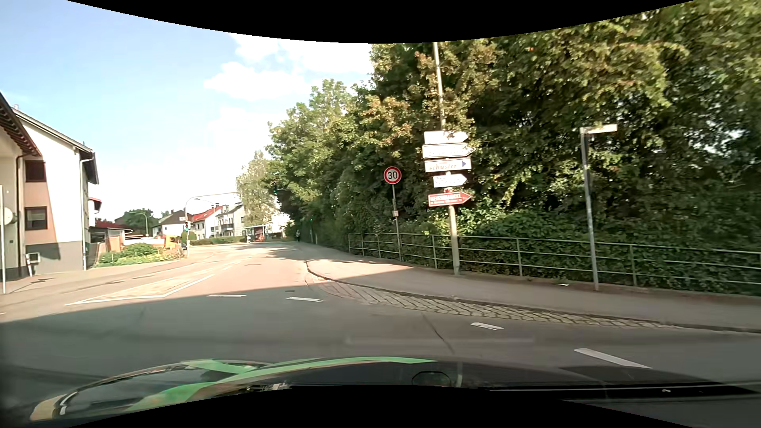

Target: Follow the waypoints while adhering to traffic rules and regulations

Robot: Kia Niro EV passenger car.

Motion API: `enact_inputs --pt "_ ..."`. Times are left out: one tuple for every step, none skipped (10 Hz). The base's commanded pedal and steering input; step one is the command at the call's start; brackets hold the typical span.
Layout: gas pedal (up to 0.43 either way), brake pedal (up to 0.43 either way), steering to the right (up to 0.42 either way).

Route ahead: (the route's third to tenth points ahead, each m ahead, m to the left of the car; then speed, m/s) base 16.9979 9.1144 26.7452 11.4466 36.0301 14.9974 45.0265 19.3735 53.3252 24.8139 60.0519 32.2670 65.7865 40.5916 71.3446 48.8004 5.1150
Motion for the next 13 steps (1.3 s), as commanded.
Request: enact_inputs --pt "0.169 0.000 -0.292" --pt "0.169 0.000 -0.292" --pt "0.169 0.000 -0.292" --pt "0.169 0.000 -0.292" --pt "0.169 0.000 -0.288" --pt "0.169 0.000 -0.280" --pt "0.169 0.000 -0.266" --pt "0.169 0.000 -0.249" --pt "0.169 0.000 -0.221" --pt "0.169 0.000 -0.184" --pt "0.177 0.000 -0.154" --pt "0.177 0.000 -0.125" --pt "0.197 0.000 -0.103"
